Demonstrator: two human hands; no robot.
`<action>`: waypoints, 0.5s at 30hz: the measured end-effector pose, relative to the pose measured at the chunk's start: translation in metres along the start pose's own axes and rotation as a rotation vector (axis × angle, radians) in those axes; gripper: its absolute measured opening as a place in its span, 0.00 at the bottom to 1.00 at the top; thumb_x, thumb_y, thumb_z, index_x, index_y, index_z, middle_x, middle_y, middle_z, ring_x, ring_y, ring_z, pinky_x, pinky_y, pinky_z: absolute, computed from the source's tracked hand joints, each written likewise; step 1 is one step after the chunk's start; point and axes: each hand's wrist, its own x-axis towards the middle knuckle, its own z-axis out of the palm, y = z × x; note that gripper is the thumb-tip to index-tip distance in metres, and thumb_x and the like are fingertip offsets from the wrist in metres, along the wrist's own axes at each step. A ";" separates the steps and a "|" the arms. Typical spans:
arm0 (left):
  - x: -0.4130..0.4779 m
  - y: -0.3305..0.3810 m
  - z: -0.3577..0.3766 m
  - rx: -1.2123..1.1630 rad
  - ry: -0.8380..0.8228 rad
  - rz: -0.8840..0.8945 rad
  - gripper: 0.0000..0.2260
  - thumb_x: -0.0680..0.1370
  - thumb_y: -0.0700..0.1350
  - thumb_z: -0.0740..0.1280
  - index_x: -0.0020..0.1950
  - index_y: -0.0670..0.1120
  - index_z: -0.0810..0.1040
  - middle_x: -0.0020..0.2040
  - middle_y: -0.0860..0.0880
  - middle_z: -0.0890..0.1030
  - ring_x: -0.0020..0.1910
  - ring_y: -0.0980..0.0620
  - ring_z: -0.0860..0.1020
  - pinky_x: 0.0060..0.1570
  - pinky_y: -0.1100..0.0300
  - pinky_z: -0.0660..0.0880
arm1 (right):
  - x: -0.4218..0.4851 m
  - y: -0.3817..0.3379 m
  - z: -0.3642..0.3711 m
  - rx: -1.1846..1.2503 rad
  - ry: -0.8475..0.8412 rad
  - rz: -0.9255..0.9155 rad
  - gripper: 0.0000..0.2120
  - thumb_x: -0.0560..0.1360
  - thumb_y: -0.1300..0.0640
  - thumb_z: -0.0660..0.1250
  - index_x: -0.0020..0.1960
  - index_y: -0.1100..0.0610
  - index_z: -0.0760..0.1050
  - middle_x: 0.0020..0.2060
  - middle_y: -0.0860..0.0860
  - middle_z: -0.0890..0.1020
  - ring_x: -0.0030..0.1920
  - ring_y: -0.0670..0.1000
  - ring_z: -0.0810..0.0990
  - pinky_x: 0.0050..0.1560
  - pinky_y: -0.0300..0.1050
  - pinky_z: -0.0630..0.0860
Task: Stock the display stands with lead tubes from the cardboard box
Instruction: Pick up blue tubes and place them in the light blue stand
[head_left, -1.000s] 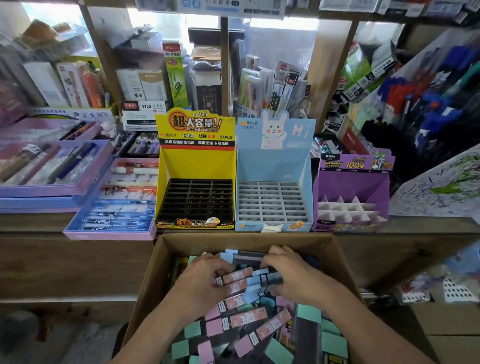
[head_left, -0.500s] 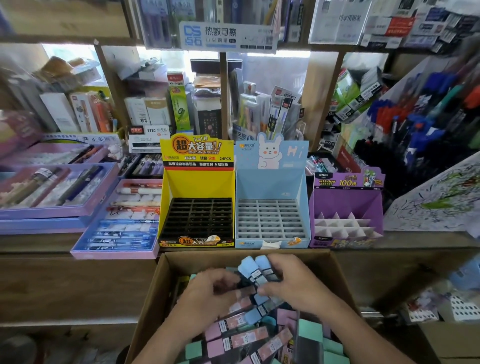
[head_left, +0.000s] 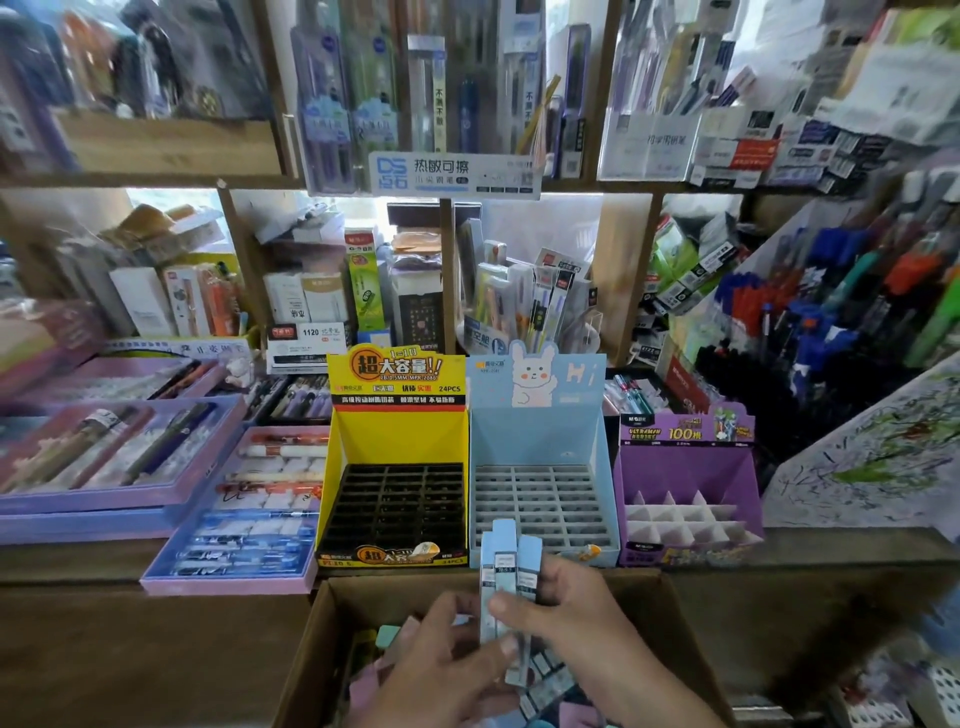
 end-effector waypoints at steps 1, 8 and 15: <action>0.001 0.000 0.000 0.033 0.009 0.025 0.19 0.75 0.44 0.76 0.63 0.44 0.74 0.51 0.41 0.86 0.47 0.36 0.85 0.51 0.40 0.82 | 0.001 -0.001 0.001 -0.006 0.003 -0.016 0.10 0.74 0.63 0.77 0.55 0.54 0.86 0.49 0.52 0.89 0.52 0.52 0.87 0.52 0.44 0.83; 0.008 0.007 -0.010 -0.065 0.026 0.145 0.16 0.71 0.44 0.76 0.59 0.46 0.84 0.53 0.35 0.85 0.54 0.32 0.83 0.58 0.33 0.78 | 0.011 -0.007 -0.003 -0.093 -0.072 -0.024 0.10 0.80 0.60 0.70 0.53 0.49 0.87 0.52 0.52 0.88 0.57 0.53 0.86 0.63 0.53 0.80; 0.014 0.016 -0.024 -0.070 0.142 0.240 0.09 0.78 0.35 0.71 0.57 0.41 0.83 0.49 0.38 0.86 0.49 0.36 0.85 0.54 0.42 0.81 | 0.028 -0.018 -0.010 -0.079 0.136 -0.049 0.03 0.75 0.59 0.76 0.48 0.55 0.87 0.46 0.51 0.89 0.53 0.51 0.87 0.62 0.50 0.80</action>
